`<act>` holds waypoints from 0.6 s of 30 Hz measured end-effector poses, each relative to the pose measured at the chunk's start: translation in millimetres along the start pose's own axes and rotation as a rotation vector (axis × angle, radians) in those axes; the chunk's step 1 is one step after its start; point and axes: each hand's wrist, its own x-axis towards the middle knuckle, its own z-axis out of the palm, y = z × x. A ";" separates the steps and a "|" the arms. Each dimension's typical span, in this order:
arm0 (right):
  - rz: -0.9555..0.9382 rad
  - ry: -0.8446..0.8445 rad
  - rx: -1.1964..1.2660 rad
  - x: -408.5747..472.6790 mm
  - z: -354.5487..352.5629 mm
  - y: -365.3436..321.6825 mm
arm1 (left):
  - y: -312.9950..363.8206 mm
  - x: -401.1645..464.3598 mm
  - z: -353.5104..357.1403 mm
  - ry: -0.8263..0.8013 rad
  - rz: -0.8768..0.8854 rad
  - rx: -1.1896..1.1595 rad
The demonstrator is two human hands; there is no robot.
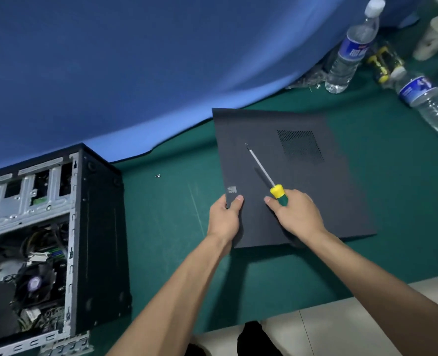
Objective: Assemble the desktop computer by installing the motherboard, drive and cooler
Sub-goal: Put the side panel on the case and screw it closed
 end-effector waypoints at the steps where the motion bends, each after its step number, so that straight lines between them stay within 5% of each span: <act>1: -0.009 0.035 -0.016 1.5 -4.9 -3.8 | 13.3 -3.2 -1.8 0.012 0.058 0.033; 8: 0.026 0.114 0.048 6.7 -33.3 -37.3 | 107.2 -45.6 -70.1 0.063 0.220 0.239; 18: 0.050 0.087 0.140 -45.1 6.1 -122.6 | 146.6 -132.5 -225.9 0.147 0.284 0.152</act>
